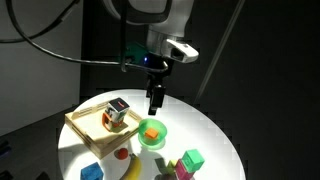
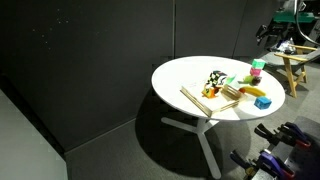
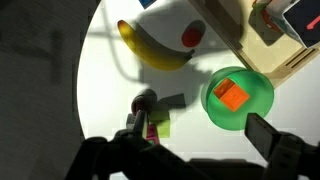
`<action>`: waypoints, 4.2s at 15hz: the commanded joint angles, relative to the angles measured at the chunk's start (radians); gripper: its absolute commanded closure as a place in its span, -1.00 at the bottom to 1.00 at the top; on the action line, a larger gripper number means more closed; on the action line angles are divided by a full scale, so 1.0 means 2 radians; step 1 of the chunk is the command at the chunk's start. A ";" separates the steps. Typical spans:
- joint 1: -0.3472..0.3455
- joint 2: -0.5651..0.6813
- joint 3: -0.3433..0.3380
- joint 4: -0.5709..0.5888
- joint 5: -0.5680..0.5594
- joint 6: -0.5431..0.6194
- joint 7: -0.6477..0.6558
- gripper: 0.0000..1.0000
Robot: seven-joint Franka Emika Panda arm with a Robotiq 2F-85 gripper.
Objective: Pick up the lime green block and put it on the blue block
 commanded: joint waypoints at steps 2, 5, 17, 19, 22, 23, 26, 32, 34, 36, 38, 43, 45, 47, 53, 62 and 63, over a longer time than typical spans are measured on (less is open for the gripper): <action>0.001 0.001 -0.001 0.002 0.000 -0.002 -0.001 -1.00; 0.001 0.001 -0.001 0.002 0.000 -0.002 -0.001 -1.00; -0.013 0.067 -0.014 0.075 0.026 -0.016 0.013 -1.00; -0.020 0.087 -0.016 0.098 0.035 -0.022 0.012 -1.00; -0.032 0.117 -0.017 0.133 0.047 -0.030 0.005 -1.00; -0.037 0.127 -0.017 0.145 0.051 -0.034 0.001 -1.00; -0.050 0.151 -0.014 0.173 0.058 -0.039 -0.011 -1.00; -0.069 0.185 -0.006 0.213 0.062 -0.045 -0.046 -1.00; -0.074 0.195 -0.004 0.223 0.061 -0.042 -0.061 -1.00; -0.079 0.205 -0.003 0.234 0.061 -0.040 -0.070 -1.00; -0.084 0.216 -0.001 0.242 0.060 -0.039 -0.074 -1.00; -0.091 0.243 0.002 0.263 0.058 -0.039 -0.075 -1.00; -0.093 0.253 0.003 0.271 0.057 -0.039 -0.073 -1.00; -0.093 0.262 0.004 0.279 0.056 -0.040 -0.070 -1.00; -0.092 0.287 0.005 0.303 0.054 -0.039 -0.062 -1.00; -0.096 0.316 0.005 0.328 0.052 -0.037 -0.059 -1.00; -0.097 0.319 0.005 0.332 0.052 -0.038 -0.059 -1.00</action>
